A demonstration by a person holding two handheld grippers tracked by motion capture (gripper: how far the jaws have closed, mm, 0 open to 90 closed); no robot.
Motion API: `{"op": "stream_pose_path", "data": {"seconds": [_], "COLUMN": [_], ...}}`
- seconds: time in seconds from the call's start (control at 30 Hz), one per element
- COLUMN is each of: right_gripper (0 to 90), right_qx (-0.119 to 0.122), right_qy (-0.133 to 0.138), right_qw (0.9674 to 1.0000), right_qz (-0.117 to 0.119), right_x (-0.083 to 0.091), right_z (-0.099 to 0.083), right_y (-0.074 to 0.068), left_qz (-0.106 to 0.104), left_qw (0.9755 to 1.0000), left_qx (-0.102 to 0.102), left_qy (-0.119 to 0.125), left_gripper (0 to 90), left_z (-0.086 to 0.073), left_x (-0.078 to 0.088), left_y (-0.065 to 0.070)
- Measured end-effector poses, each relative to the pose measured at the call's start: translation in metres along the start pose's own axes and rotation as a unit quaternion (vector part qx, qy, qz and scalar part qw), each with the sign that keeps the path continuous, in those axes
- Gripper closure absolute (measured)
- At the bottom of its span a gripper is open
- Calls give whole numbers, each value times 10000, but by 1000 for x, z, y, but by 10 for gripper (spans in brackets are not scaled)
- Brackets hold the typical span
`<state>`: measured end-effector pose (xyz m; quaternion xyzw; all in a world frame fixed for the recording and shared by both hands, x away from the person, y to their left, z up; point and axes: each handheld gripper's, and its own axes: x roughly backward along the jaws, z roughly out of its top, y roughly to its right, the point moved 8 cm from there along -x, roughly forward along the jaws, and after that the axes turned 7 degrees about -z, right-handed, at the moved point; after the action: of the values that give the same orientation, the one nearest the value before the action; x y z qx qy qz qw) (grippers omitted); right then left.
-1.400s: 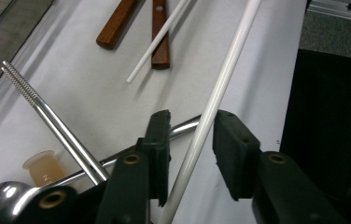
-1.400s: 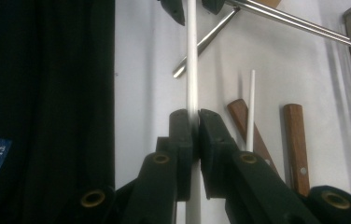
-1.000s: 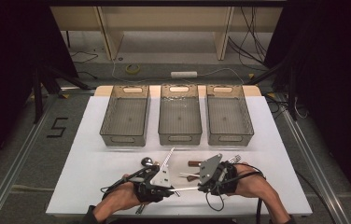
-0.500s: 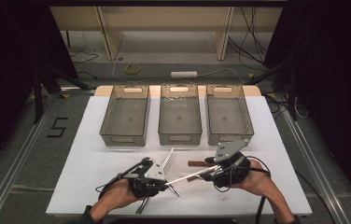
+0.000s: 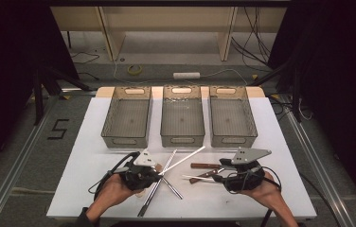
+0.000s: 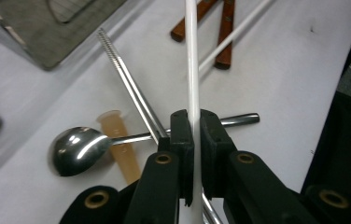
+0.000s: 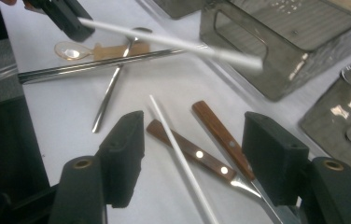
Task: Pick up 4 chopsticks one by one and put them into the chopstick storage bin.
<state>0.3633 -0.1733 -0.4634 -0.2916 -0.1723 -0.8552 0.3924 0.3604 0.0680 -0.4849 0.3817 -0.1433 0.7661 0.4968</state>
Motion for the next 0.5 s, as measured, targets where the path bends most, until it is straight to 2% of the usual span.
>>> {"op": "stream_pose_path", "data": {"seconds": [0.03,0.13,0.17,0.2,0.3,0.33,0.5], "right_gripper": [378,369,369,368,359,350,344], "right_qx": [0,-265,-265,-430,-560,-678,-795], "right_qy": [0,193,193,331,449,535,613], "right_qw": [10000,9994,9994,9984,9972,9961,9947], "right_qz": [0,-101,-101,-144,-192,-192,-232], "right_x": [0,3,3,6,8,10,11], "right_z": [0,-7,-7,-9,-11,-12,-15], "right_y": [0,3,3,4,4,4,2], "left_qz": [34,118,163,197,299,323,437], "left_qw": [10000,9996,9994,9991,9981,9976,9947], "left_qx": [57,218,253,303,436,485,736], "left_qy": [38,155,176,214,326,363,564], "left_gripper": [848,848,848,848,848,848,849], "left_z": [0,1,1,1,2,2,5], "left_x": [2,6,7,9,14,16,30], "left_y": [-2,-10,-13,-15,-24,-27,-47]}}
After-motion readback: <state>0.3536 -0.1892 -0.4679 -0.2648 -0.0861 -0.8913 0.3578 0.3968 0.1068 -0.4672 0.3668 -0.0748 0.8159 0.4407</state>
